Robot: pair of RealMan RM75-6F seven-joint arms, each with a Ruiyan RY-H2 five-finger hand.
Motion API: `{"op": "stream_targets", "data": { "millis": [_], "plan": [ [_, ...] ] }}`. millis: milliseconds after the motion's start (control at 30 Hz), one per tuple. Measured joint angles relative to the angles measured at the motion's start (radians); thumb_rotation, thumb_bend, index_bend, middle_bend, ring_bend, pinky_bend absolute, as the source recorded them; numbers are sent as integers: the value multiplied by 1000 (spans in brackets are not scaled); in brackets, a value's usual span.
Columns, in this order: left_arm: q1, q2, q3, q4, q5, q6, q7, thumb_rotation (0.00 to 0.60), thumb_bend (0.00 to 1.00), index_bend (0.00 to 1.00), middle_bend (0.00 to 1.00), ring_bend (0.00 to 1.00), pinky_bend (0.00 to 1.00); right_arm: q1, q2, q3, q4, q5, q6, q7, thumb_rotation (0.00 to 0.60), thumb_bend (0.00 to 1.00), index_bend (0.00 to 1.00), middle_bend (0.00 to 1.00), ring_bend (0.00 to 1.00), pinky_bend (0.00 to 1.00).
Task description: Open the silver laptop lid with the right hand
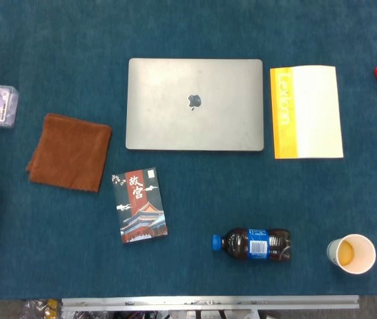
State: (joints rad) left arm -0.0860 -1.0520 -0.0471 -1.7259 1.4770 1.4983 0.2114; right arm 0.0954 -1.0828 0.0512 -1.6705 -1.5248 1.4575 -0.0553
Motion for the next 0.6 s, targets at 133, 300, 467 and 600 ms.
{"op": "stream_targets", "data": {
  "millis": [133,300,467,600],
  "plan": [
    [0,2,5,0,7,-4,-3,600,409,286,354,273,267,24,8,0,-24,-11,-36,16,600,156,340,382,283,347],
    [-2,3,5,0,24,2,-13,600,409,286,354,273,267,87,6,16,-64,-38,-93,46,600,108,340,375,271,347],
    [0,5,8,1,45,18,-24,600,409,286,354,273,268,172,-15,49,-105,-44,-179,65,600,42,335,360,251,346],
    [7,14,7,-7,51,36,-27,600,409,286,354,273,267,241,-44,78,-131,-25,-257,56,600,10,318,347,232,347]
  ]
}}
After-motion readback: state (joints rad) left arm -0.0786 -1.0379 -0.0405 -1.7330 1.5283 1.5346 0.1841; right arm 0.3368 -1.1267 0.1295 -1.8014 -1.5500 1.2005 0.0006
